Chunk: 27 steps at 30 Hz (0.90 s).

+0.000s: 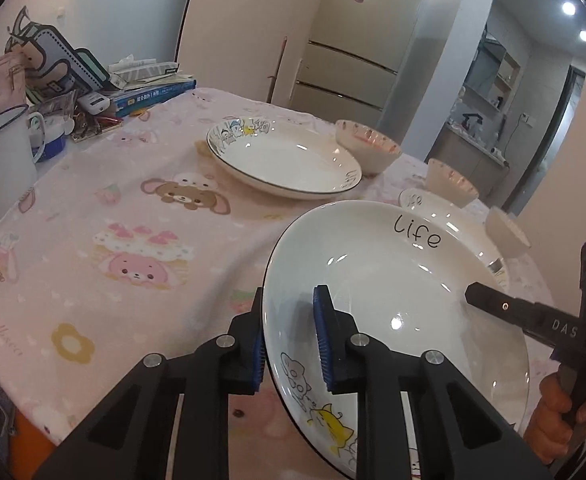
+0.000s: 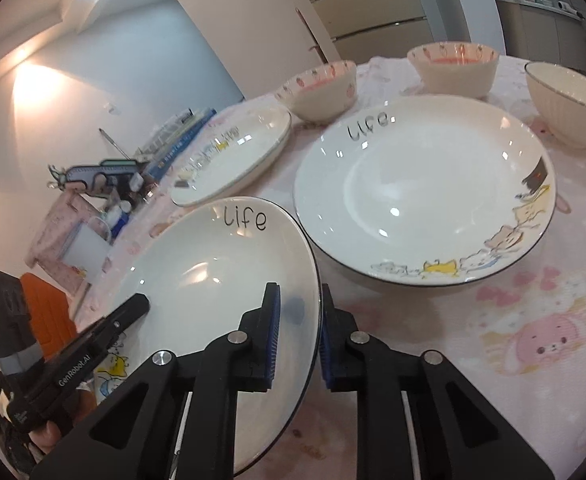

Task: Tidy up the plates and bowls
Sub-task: 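Lift the plate with both grippers and carry it over the other 'life' plate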

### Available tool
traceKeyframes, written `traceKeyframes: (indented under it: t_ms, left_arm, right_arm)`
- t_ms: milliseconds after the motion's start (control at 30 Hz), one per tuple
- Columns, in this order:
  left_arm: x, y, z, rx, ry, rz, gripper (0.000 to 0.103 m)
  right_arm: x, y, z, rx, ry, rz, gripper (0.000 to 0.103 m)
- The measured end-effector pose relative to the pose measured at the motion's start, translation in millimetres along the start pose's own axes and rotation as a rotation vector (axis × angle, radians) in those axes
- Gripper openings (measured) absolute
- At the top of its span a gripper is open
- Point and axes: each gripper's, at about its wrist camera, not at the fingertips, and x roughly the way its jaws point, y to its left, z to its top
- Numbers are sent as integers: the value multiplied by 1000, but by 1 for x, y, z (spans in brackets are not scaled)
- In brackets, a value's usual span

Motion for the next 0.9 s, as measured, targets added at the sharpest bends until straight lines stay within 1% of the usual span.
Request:
traceKeyframes:
  t_ms: [67,200,267,333,367,467,600,700,767,800,833,900]
  left_arm:
    - [-10,-6,8,-9,-14,-7,23]
    - [-28,-26,18,52,-63,-3,23]
    - [-35,-40,23,91,-82,-24,23]
    - [-39,-51,28,96,-90,-56,23]
    - [-39,-57,31,99,-90,-69,23]
    - [-36,-79,40,115,-90,-114,23]
    - [-21,-115,56,156,-90,-166,23]
    - [-3,-130,64,154,-87,-199,23]
    - [8,-138,70,128,-69,-229,23]
    - [12,-143,73,136,-70,-234,23]
    - [15,-149,75,149,-78,-223,23]
    - [21,-156,83,159,-87,-208,23]
  right_arm:
    - [-12,4,4,-15,-14,-4,18]
    - [-34,10,11,-45,-41,-19,18]
    - [-44,7,14,-42,-40,-13,18]
    - [-58,1,18,-34,-47,-5,18]
    - [-66,0,19,-49,-60,-14,18]
    - [-89,-5,25,-65,-104,-50,18]
    - [-109,-22,40,-43,-140,-98,18]
    - [-117,-37,55,-21,-152,-133,18]
    - [-124,-42,62,-59,-175,-172,18]
    - [-125,-44,65,-71,-181,-200,18]
    - [-125,-47,68,-67,-188,-215,18]
    - [-123,-54,75,-62,-187,-225,19]
